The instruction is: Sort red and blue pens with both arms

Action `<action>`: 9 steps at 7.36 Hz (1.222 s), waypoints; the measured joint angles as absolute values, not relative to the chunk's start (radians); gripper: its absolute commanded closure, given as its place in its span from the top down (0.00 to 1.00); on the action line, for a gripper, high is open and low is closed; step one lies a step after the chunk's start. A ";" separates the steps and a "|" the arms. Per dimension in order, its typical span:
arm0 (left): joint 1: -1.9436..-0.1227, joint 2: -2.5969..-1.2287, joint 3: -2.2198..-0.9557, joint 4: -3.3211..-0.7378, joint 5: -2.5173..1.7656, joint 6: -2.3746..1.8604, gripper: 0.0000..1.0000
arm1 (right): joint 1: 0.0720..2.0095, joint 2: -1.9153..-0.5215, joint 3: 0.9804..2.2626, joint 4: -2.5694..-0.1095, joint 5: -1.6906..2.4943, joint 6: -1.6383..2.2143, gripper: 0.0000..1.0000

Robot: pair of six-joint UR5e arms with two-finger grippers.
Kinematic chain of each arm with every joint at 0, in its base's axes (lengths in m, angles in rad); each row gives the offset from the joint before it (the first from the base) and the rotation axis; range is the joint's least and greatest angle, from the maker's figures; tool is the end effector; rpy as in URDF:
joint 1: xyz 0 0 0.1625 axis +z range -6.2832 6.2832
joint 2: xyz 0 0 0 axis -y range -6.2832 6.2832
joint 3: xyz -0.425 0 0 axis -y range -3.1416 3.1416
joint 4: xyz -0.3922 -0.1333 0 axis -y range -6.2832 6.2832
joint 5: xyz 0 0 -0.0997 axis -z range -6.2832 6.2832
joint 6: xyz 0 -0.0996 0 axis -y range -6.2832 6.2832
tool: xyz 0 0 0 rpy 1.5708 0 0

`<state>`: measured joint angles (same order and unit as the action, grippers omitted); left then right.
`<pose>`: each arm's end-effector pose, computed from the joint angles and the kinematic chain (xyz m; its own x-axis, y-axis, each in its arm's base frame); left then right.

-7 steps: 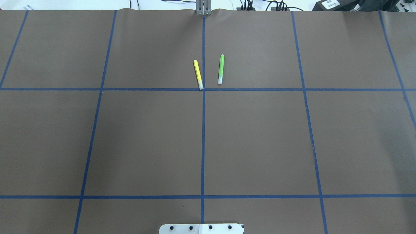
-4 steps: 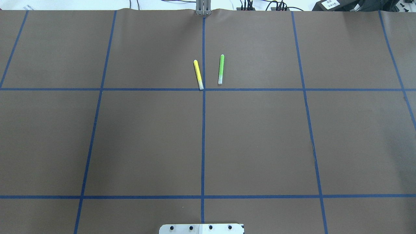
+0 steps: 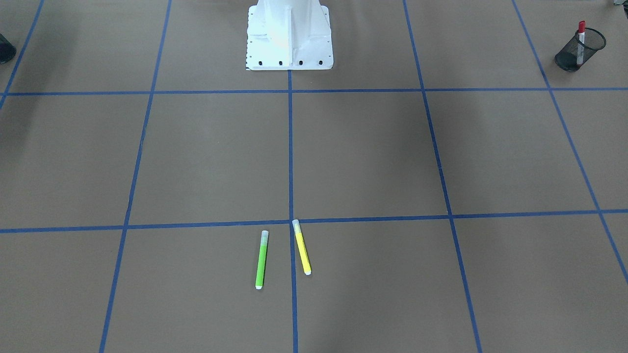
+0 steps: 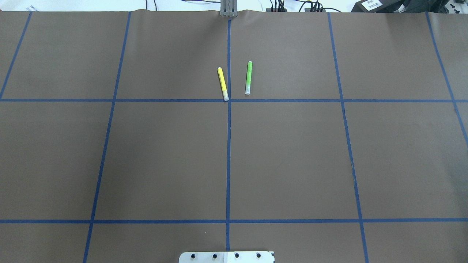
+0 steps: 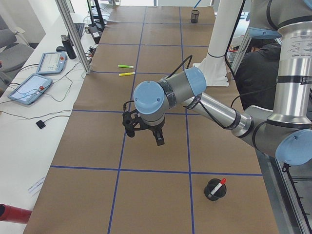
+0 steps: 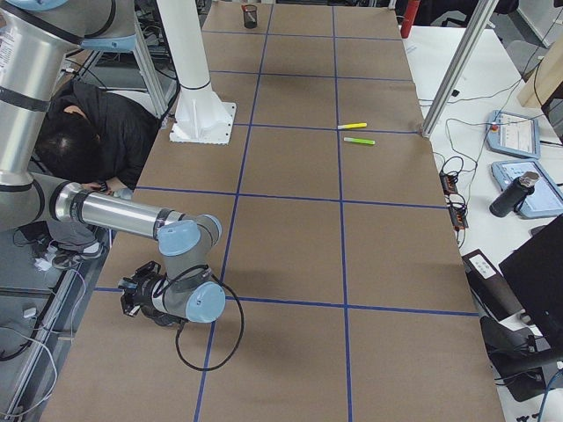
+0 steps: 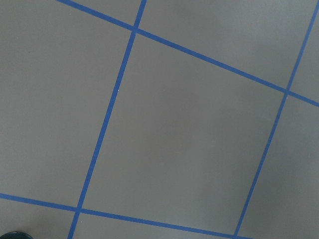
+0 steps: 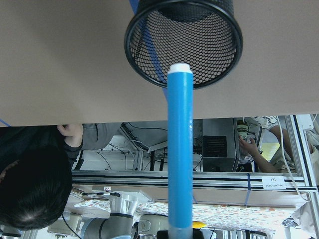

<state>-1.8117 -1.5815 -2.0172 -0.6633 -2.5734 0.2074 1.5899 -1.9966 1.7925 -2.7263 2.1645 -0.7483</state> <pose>-0.1488 -0.3989 0.5060 0.4699 -0.2943 -0.8322 0.1206 0.9554 -0.2697 0.0804 -0.1472 0.7438 0.6024 0.2698 0.7512 0.5538 0.5365 -0.6368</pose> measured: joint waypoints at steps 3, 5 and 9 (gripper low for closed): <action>-1.811 -1.582 -2.029 -0.662 -2.573 0.207 1.00 | 1.589 -1.996 1.744 -2.725 2.179 -0.748 0.99; -1.812 -1.582 -2.034 -0.662 -2.570 0.199 1.00 | 1.589 -1.997 1.728 -2.723 2.185 -0.748 1.00; -1.807 -1.603 -2.038 -0.681 -2.550 0.192 1.00 | 1.591 -1.861 1.725 -2.632 2.147 -0.582 1.00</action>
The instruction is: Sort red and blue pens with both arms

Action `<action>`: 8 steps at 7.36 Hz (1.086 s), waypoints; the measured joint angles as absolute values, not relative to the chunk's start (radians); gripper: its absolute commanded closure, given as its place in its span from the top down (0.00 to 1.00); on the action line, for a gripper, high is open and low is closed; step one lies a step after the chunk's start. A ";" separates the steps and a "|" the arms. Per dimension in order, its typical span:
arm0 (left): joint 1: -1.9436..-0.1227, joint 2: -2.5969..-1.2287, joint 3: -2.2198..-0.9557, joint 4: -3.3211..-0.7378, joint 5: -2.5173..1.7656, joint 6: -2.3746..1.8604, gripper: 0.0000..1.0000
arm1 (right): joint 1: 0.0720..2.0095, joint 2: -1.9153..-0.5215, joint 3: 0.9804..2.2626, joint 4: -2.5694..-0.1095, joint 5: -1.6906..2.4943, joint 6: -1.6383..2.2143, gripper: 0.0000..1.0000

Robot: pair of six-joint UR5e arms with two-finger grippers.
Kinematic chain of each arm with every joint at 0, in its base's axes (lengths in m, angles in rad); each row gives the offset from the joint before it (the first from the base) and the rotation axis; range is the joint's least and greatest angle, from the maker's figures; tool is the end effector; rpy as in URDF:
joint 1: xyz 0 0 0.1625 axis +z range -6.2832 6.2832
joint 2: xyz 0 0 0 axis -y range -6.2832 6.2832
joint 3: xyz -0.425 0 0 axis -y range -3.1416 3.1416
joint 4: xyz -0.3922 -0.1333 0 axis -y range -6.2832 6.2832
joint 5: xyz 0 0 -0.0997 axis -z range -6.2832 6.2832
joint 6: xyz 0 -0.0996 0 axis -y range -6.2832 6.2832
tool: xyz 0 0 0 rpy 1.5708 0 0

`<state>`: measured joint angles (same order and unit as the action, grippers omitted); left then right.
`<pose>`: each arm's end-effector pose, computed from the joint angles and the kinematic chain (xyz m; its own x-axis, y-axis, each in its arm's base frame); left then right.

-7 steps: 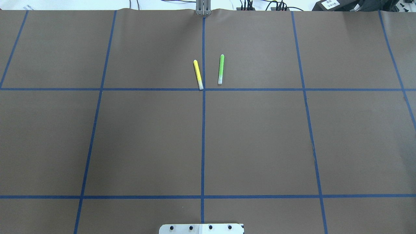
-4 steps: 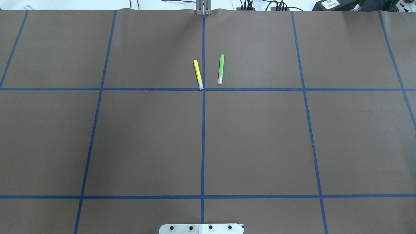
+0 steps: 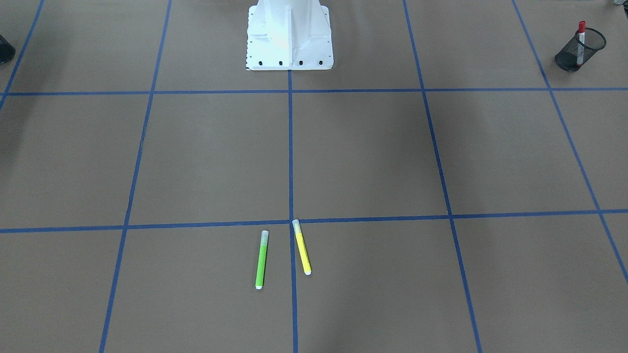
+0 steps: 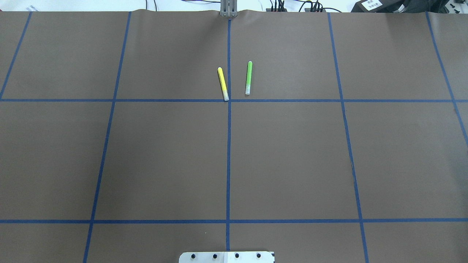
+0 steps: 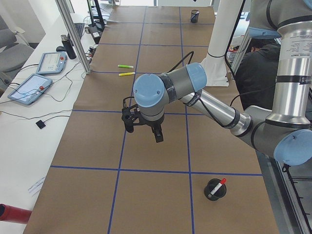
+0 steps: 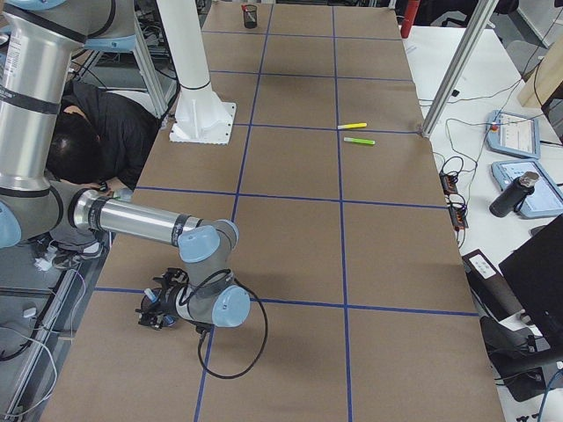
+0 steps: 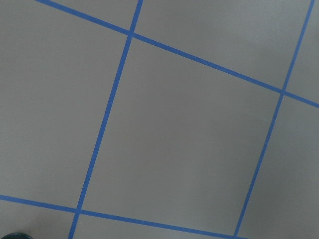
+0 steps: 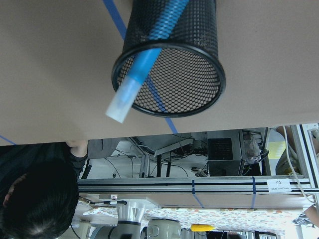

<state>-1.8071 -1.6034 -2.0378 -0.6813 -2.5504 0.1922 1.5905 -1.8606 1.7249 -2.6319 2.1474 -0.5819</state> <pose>-0.1497 -0.4055 0.4886 0.5007 -0.2575 -0.8264 0.1232 0.9662 -0.2264 0.0834 -0.2242 0.7461 0.6958 0.2369 0.6780 0.4492 0.5931 -0.6682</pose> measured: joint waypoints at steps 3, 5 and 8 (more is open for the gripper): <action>-1.719 -1.607 -2.002 -0.907 -2.440 0.154 1.00 | 1.589 -1.702 1.739 -2.341 2.162 -0.201 1.00; -1.640 -1.606 -1.966 -1.071 -2.374 0.112 1.00 | 1.578 -1.608 1.738 -2.129 2.187 -0.049 1.00; -1.527 -1.608 -1.782 -1.414 -2.360 0.094 1.00 | 1.496 -1.439 1.734 -2.018 2.270 0.005 1.00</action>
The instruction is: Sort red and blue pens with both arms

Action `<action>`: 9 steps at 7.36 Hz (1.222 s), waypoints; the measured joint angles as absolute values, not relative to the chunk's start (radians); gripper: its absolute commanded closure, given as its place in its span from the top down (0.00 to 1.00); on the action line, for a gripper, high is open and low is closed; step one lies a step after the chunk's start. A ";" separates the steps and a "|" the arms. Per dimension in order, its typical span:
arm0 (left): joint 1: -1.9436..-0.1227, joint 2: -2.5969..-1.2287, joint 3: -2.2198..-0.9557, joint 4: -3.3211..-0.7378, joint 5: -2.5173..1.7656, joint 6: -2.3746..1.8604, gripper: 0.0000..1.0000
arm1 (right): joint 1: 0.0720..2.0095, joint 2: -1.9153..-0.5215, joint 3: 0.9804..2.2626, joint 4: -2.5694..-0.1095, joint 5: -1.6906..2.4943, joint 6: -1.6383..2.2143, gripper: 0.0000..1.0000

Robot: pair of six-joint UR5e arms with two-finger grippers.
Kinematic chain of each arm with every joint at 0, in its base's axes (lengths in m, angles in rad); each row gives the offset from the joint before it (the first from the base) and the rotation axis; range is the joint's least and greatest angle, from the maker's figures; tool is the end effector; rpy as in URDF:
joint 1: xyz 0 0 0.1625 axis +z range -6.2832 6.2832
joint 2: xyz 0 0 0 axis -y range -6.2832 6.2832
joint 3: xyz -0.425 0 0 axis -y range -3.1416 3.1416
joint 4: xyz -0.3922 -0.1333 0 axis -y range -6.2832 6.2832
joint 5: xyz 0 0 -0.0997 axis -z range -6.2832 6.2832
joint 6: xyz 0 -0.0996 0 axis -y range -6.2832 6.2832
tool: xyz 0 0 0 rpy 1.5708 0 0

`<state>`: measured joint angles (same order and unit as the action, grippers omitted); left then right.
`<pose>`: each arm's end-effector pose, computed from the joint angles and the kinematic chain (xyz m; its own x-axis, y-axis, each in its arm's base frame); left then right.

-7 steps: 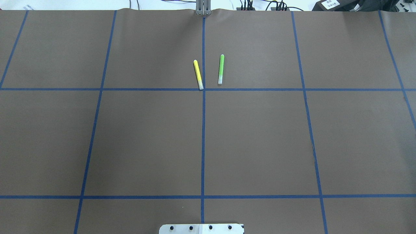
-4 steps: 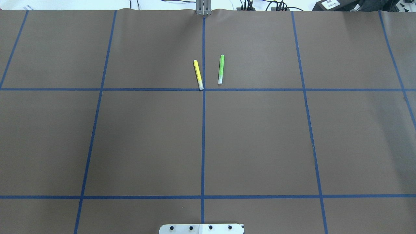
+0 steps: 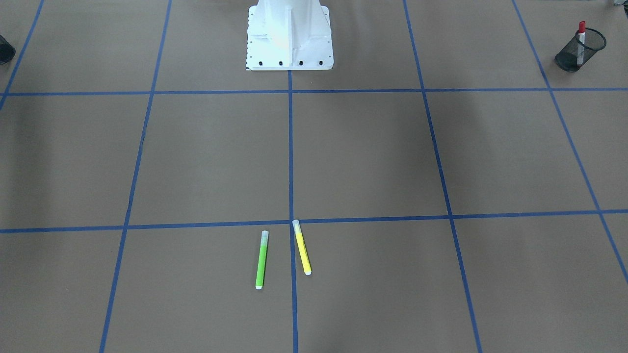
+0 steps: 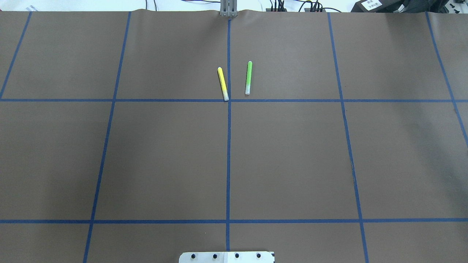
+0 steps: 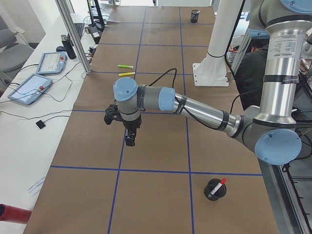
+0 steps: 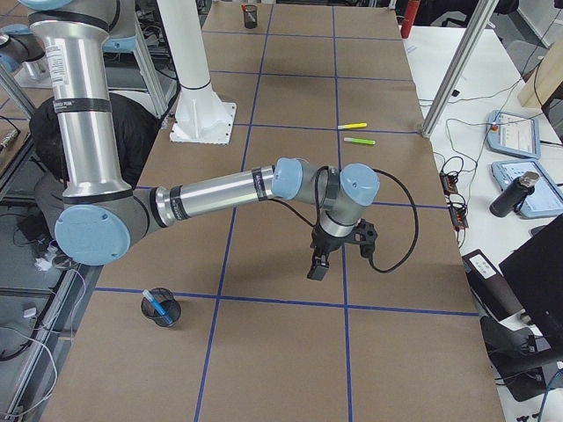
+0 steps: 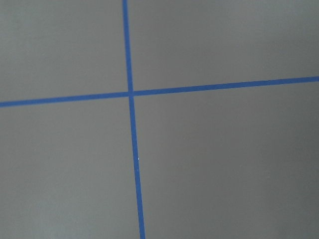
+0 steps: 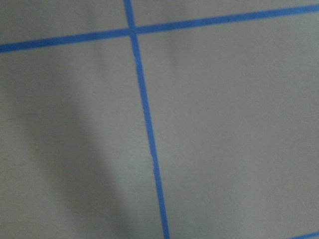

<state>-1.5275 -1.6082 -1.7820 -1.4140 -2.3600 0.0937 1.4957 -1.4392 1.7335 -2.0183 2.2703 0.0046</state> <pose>-0.0408 -0.5040 0.5514 0.6938 0.1882 -0.6951 -0.1085 0.9816 0.1574 0.0301 -0.5217 0.5606 0.7707 0.0451 0.6356 0.0706 0.9853 -0.1555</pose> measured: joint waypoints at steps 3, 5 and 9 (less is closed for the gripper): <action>-1.518 -1.592 -1.608 -1.713 -2.360 -0.011 1.00 | 1.490 -1.461 1.728 -1.867 2.327 0.060 1.00; -1.522 -1.554 -1.645 -1.737 -2.360 -0.070 1.00 | 1.495 -1.509 1.722 -1.776 2.334 0.118 1.00; -1.525 -1.514 -1.706 -1.727 -2.361 -0.078 1.00 | 1.535 -1.531 1.716 -1.732 2.389 0.200 1.00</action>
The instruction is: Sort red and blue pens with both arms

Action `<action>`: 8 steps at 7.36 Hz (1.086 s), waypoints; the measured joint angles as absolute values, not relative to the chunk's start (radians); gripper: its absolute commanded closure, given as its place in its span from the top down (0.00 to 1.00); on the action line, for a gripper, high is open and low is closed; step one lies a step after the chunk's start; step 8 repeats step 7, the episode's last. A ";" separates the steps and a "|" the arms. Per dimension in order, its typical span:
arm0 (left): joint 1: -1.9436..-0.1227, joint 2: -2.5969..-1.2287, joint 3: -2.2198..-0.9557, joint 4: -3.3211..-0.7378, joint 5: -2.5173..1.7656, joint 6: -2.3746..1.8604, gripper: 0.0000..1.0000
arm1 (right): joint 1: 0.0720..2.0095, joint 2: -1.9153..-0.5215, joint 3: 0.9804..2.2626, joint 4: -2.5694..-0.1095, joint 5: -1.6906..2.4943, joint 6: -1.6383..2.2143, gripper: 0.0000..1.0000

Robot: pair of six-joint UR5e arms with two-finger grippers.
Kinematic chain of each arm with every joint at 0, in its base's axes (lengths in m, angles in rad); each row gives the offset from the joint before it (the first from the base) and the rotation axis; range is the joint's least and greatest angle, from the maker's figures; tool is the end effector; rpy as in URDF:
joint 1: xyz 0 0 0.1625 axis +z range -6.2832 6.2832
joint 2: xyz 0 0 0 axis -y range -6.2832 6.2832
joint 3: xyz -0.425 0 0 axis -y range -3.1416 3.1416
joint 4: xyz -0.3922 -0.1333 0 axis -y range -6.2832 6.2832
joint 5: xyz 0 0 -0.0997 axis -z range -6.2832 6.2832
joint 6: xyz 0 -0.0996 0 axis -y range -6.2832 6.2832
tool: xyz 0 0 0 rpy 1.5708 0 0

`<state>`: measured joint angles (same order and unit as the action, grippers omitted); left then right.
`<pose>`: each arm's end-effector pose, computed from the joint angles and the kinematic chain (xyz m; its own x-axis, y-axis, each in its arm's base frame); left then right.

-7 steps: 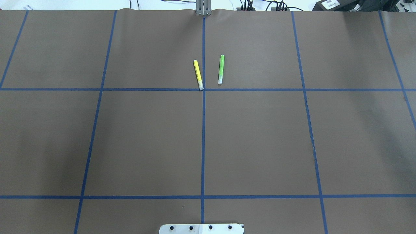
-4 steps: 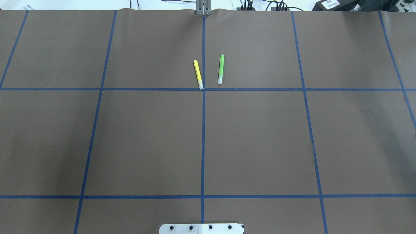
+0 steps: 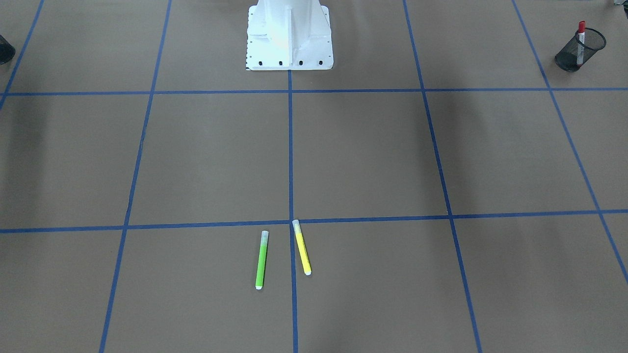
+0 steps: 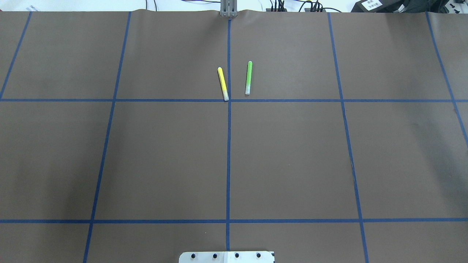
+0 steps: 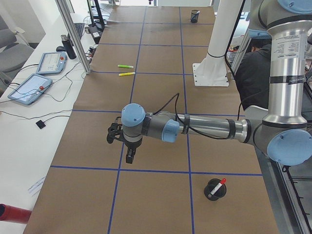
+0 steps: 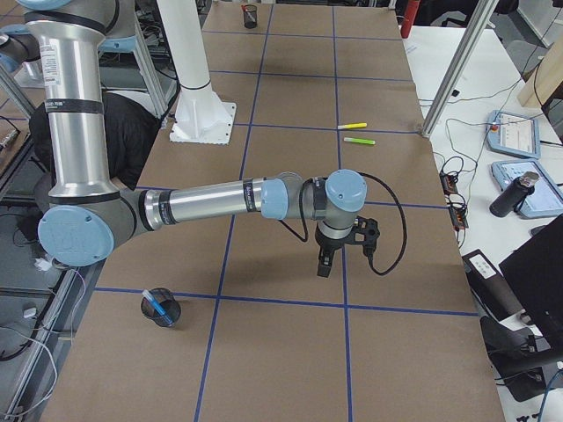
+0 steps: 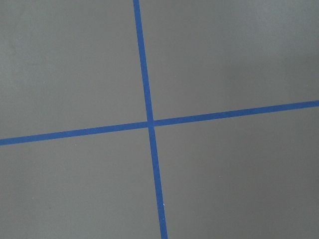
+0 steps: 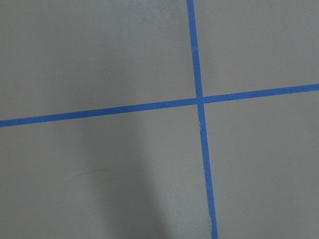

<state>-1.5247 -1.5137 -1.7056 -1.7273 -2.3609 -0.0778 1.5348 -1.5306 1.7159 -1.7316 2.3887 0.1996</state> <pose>-0.0404 -0.4824 0.6014 0.6968 0.1210 -0.7070 0.0094 0.9840 0.1777 0.0424 -0.5058 0.5805 0.6762 0.1565 0.7199 -0.1001 0.9876 -0.1206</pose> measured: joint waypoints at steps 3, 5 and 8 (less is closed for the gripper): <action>-1.526 -1.513 -1.705 -1.726 -2.358 -0.077 1.00 | 1.569 -1.559 1.715 -1.730 2.410 0.180 1.00; -1.527 -1.513 -1.706 -1.726 -2.358 -0.077 1.00 | 1.576 -1.574 1.710 -1.730 2.413 0.134 1.00; -1.529 -1.513 -1.708 -1.726 -2.358 -0.076 1.00 | 1.582 -1.579 1.711 -1.730 2.414 0.110 1.00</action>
